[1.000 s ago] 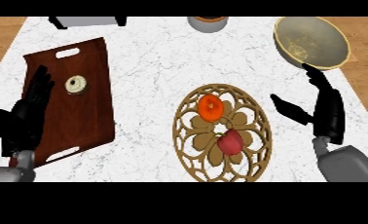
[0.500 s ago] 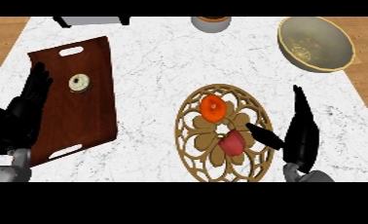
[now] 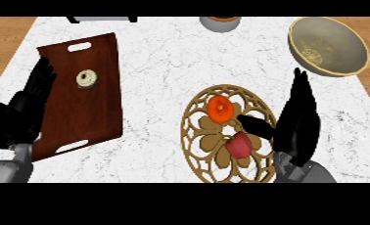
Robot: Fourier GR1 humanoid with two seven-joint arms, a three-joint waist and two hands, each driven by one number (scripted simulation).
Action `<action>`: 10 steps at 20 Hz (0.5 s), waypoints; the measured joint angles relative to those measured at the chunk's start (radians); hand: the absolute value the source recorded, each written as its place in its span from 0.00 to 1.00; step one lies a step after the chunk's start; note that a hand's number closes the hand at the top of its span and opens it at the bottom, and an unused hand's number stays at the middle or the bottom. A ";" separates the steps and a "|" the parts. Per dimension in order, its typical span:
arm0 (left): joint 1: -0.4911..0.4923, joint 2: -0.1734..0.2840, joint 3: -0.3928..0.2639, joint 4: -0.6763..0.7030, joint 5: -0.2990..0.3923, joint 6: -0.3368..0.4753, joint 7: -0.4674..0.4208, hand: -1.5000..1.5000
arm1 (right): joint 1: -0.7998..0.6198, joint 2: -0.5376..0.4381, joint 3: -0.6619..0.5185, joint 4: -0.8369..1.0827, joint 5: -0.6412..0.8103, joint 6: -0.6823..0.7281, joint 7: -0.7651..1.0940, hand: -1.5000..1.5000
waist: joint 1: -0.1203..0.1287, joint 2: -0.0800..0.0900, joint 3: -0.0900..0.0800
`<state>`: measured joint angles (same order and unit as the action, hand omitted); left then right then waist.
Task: Pick the squash from the placemat and place it in the bowl
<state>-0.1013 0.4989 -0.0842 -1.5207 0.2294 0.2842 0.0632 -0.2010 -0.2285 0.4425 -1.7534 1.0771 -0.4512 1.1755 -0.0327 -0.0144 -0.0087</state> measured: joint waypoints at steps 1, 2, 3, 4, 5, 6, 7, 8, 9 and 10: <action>0.000 -0.002 -0.002 -0.001 0.000 -0.004 -0.002 0.50 | -0.014 0.006 -0.004 -0.005 -0.010 0.042 0.014 0.00 | 0.006 0.002 0.001; -0.005 -0.005 -0.007 0.001 0.000 -0.005 0.004 0.50 | -0.030 0.018 -0.005 -0.004 -0.019 0.081 0.027 0.00 | 0.010 0.004 0.001; -0.011 -0.005 -0.005 -0.001 0.001 -0.007 0.006 0.50 | -0.039 0.029 -0.006 -0.008 -0.031 0.119 0.038 0.00 | 0.013 0.004 0.001; -0.020 -0.007 -0.009 -0.003 -0.001 -0.007 0.011 0.50 | -0.056 0.037 -0.016 -0.006 -0.046 0.155 0.046 0.00 | 0.016 0.006 0.002; -0.026 -0.003 -0.006 -0.001 0.001 -0.012 0.014 0.50 | -0.067 0.046 -0.025 0.001 -0.063 0.187 0.050 0.00 | 0.020 0.007 0.002; -0.026 -0.002 -0.005 -0.003 0.001 -0.015 0.014 0.50 | -0.075 0.058 -0.035 0.010 -0.082 0.215 0.054 0.00 | 0.024 0.009 0.003; -0.022 -0.005 -0.007 -0.004 0.000 -0.016 0.008 0.50 | -0.085 0.064 -0.048 0.012 -0.108 0.244 0.056 0.00 | 0.027 0.009 0.003; -0.025 -0.006 -0.007 -0.002 0.000 -0.018 0.009 0.50 | -0.098 0.074 -0.059 0.020 -0.131 0.269 0.058 0.00 | 0.029 0.010 0.004; -0.025 -0.012 -0.011 -0.002 -0.004 -0.015 0.007 0.50 | -0.109 0.084 -0.068 0.029 -0.150 0.293 0.059 0.00 | 0.031 0.011 0.004; -0.030 -0.017 -0.015 -0.001 -0.008 -0.011 0.010 0.50 | -0.119 0.094 -0.077 0.041 -0.171 0.316 0.059 0.00 | 0.032 0.012 0.005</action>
<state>-0.1309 0.4820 -0.0991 -1.5221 0.2211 0.2730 0.0737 -0.3196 -0.1342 0.3654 -1.7129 0.9063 -0.1356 1.2340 -0.0007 -0.0025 -0.0041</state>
